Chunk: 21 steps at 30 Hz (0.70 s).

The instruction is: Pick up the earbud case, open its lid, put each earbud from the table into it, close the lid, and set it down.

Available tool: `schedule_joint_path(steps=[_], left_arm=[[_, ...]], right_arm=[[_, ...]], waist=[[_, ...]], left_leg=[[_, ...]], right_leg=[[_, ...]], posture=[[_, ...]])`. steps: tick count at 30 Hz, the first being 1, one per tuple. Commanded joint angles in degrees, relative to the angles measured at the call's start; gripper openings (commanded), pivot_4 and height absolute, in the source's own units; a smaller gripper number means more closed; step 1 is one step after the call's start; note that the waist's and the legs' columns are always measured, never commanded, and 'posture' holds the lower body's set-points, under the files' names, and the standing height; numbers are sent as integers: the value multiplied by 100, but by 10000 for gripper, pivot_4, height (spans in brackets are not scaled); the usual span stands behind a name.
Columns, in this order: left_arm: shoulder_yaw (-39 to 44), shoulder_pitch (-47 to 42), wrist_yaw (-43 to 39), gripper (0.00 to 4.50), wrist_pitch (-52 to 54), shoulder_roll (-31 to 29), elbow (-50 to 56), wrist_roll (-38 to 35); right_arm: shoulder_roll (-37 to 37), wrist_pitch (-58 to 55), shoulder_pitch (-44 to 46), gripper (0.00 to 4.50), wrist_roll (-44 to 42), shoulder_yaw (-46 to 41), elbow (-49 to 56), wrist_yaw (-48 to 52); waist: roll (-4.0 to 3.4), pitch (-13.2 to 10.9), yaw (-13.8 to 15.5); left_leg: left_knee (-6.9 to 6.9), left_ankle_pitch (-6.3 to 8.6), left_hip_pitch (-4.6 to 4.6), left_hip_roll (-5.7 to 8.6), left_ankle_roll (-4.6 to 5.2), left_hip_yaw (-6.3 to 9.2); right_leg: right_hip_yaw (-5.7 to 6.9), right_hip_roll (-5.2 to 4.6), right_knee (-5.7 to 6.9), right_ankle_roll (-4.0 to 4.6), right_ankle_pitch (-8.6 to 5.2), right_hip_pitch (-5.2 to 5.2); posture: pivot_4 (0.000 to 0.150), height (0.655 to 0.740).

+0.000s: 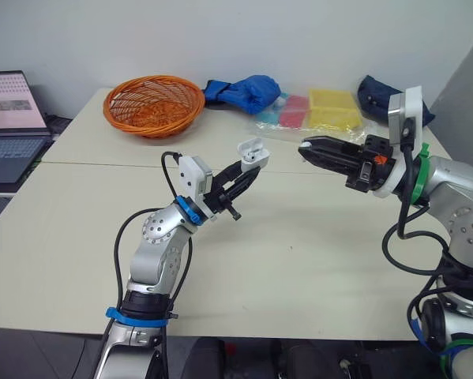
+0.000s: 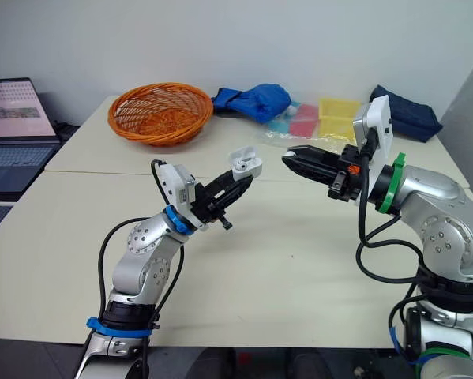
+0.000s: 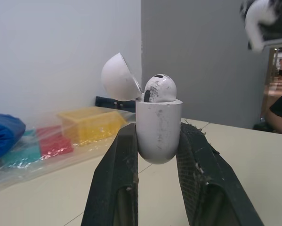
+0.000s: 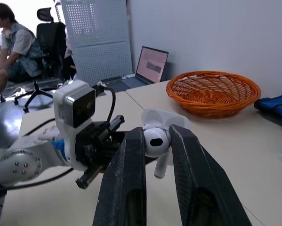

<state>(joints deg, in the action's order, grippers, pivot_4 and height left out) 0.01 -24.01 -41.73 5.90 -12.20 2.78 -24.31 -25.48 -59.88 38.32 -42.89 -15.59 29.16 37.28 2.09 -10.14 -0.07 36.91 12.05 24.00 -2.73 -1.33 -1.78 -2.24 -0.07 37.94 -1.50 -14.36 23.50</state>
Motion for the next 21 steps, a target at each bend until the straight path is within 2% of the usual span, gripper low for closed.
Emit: schedule_joint_path(steps=[1,8,21], left_arm=[[-102,-23,-72,7436,117,150,185,-243],[-243,-174,-328,7436,29,150,153,-224],[-257,-340,-473,7436,10,191,79,-216]], right_arm=[[370,481,53,3972,315,289,306,-834],[537,1165,-23,3972,852,978,38,-1075],[468,1471,-264,3972,1063,1356,-96,-1110]], waist=[[0,0,-9],[-1,0,-16],[-1,0,-49]], left_leg=[[2,1,5,5,1,-1],[6,1,3,13,5,-12],[3,1,-1,5,5,-10]], right_leg=[[-3,-8,3,-6,1,7],[-2,3,1,-29,-1,9],[-5,19,2,-25,-5,9]], posture=[[1500,7400],[1500,7400],[1500,7400]])
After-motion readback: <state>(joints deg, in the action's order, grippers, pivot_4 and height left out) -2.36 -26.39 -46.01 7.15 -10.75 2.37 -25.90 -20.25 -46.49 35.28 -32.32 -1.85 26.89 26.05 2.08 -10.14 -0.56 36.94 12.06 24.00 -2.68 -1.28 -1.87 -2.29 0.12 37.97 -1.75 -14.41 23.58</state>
